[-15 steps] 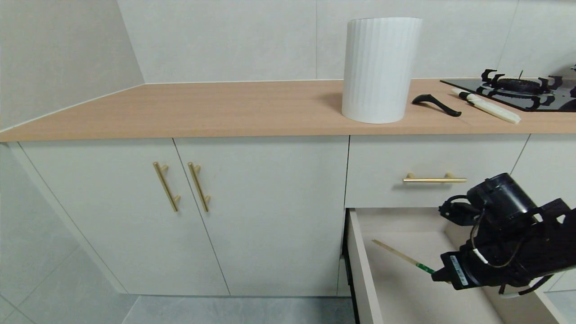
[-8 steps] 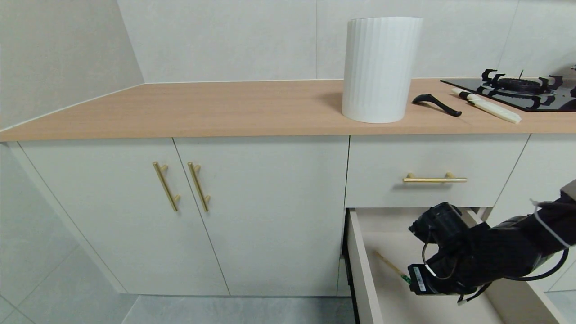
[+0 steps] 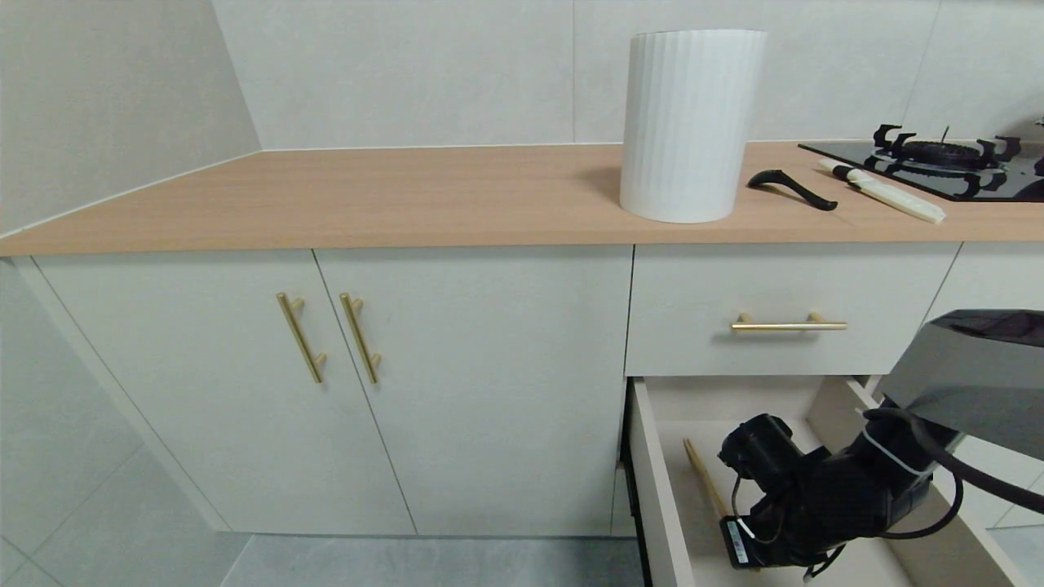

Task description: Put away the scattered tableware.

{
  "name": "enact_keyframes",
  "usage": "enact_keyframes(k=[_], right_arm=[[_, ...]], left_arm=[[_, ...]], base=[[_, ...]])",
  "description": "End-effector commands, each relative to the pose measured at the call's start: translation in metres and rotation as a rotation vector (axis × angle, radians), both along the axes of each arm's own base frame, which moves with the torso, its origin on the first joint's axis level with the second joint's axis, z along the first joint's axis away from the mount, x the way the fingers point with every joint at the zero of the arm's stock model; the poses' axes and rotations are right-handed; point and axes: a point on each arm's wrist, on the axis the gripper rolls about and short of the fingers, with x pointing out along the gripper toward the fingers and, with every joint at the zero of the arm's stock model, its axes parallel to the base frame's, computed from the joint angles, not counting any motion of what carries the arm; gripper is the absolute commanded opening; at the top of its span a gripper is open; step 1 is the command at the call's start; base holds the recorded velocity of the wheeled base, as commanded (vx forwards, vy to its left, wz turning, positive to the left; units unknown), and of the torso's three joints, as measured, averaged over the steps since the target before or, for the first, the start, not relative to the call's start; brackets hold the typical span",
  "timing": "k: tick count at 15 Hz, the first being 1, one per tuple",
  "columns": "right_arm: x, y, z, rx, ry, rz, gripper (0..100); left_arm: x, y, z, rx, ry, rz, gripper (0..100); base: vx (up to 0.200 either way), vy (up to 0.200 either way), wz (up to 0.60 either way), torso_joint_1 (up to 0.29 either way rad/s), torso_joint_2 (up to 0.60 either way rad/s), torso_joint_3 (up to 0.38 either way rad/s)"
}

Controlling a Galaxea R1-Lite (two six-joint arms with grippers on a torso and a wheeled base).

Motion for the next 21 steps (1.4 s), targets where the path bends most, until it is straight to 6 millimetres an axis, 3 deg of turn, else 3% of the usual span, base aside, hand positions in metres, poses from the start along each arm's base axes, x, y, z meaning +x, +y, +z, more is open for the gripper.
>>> enact_keyframes(k=[1,4,5,11,14,17,21], right_arm=[[0.0,0.0,-0.008,-0.011,0.022,0.0,0],[0.0,0.0,-0.008,-0.011,0.022,0.0,0],[0.0,0.0,-0.008,-0.011,0.022,0.0,100],[0.0,0.0,-0.007,-0.01,0.021,0.0,100],[0.0,0.0,0.005,0.003,-0.012,0.0,100],[-0.017,-0.008,0.076,0.096,-0.182,-0.001,100],[-0.04,-0.026,0.138,0.103,-0.329,-0.013,100]], left_arm=[[0.0,0.0,0.0,0.0,0.002,0.0,100],[0.0,0.0,0.0,0.0,0.0,0.0,100],[0.0,0.0,0.0,0.0,0.002,0.0,100],[0.0,0.0,0.0,0.0,0.002,0.0,100],[0.0,0.0,0.0,0.0,0.002,0.0,100],[0.0,0.0,0.0,0.0,0.002,0.0,100],[0.0,0.0,0.0,0.0,0.0,0.0,100]], base=[[0.0,0.0,0.0,0.0,0.0,0.0],[0.0,0.0,0.0,0.0,0.0,0.0],[0.0,0.0,0.0,0.0,0.0,0.0],[0.0,0.0,0.0,0.0,0.0,0.0],[0.0,0.0,0.0,0.0,0.0,0.0],[0.0,0.0,0.0,0.0,0.0,0.0],[0.0,0.0,0.0,0.0,0.0,0.0]])
